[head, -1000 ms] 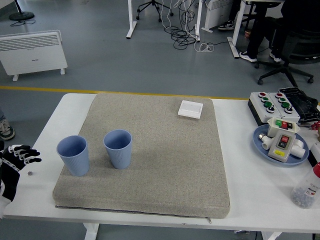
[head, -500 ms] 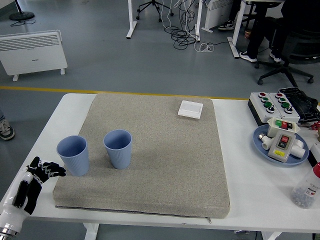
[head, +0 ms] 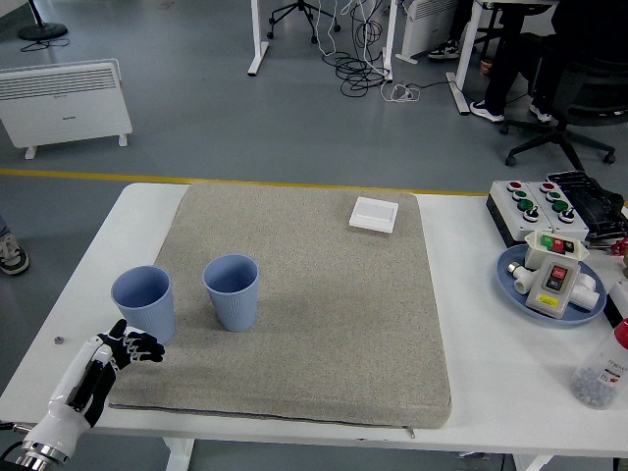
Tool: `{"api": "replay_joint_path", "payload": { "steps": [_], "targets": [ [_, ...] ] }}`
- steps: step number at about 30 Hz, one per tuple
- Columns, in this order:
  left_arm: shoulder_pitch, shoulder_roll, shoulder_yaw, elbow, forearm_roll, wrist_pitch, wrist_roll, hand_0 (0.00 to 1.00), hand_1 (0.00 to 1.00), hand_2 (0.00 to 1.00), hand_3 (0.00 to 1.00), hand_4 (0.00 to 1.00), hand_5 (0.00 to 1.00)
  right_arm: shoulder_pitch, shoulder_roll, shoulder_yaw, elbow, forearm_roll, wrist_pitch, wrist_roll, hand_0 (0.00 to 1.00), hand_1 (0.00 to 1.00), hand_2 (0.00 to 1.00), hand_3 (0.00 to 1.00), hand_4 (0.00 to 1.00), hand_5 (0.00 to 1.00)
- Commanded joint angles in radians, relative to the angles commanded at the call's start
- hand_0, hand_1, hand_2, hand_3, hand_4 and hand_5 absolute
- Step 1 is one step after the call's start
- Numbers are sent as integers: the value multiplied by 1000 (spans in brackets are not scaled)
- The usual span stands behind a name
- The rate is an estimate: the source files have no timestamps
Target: Push cup pick cup insert cup
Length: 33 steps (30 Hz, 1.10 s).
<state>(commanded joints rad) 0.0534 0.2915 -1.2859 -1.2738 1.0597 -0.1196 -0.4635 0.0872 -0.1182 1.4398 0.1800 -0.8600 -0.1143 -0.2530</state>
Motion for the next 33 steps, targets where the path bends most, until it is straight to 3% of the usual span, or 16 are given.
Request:
{"api": "replay_joint_path", "payload": {
  "steps": [18,33],
  "targets": [
    [-132,-3,51,127,28,0,20,610,559,517,472,633,998,2,2,-4,0,16,-1,2,750,610,583,583,105,582],
    [-150,10,37,184,49,-7,18,597,556,516,472,633,998,5,2,-5,0,21,-1,3,750,610,583,583,105,582]
  ]
}}
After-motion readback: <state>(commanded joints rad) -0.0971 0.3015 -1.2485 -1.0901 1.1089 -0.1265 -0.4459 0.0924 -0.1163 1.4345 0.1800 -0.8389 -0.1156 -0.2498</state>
